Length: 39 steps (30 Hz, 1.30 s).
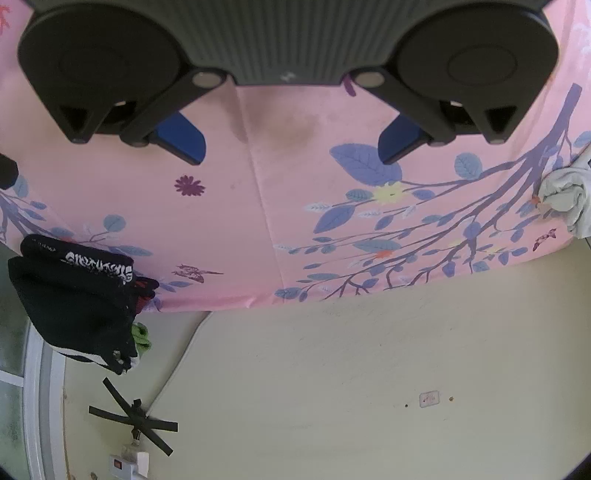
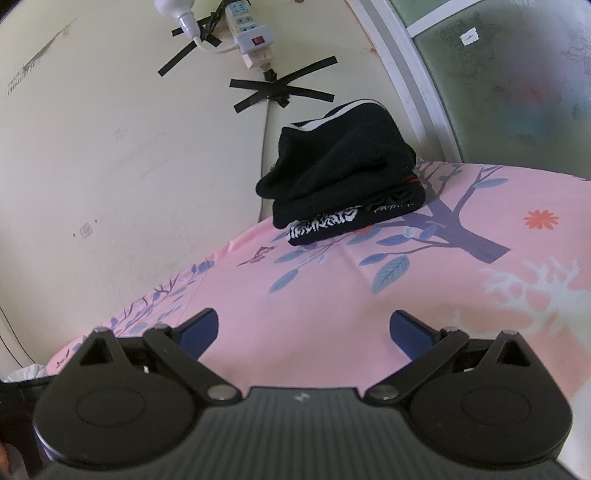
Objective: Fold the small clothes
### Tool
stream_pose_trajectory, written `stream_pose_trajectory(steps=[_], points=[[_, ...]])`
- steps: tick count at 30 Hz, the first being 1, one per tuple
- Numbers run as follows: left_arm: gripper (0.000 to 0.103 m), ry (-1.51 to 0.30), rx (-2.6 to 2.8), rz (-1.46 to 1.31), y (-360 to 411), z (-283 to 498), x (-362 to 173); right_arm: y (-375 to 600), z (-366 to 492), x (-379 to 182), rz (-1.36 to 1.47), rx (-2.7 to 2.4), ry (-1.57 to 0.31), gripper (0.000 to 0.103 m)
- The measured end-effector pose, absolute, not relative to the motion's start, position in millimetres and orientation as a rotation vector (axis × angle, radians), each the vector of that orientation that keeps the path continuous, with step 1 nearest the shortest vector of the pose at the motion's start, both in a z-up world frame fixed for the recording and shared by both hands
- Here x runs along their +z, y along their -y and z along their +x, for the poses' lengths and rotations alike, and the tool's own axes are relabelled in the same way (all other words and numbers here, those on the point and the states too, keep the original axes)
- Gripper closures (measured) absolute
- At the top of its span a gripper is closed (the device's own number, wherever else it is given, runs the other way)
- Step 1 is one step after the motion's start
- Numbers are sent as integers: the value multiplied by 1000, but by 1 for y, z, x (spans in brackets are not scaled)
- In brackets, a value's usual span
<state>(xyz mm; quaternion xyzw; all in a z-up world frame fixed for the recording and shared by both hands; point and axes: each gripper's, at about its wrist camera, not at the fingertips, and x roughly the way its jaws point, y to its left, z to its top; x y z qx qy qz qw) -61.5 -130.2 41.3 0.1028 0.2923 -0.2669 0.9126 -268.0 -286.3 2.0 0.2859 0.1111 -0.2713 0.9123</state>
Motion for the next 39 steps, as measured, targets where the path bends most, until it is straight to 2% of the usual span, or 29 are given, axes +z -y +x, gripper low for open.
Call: stream_pose_trajectory(steps=[39], points=[[0,-659,-623,268,133,-63,34,286,-269,4,589,-557,-225,7]])
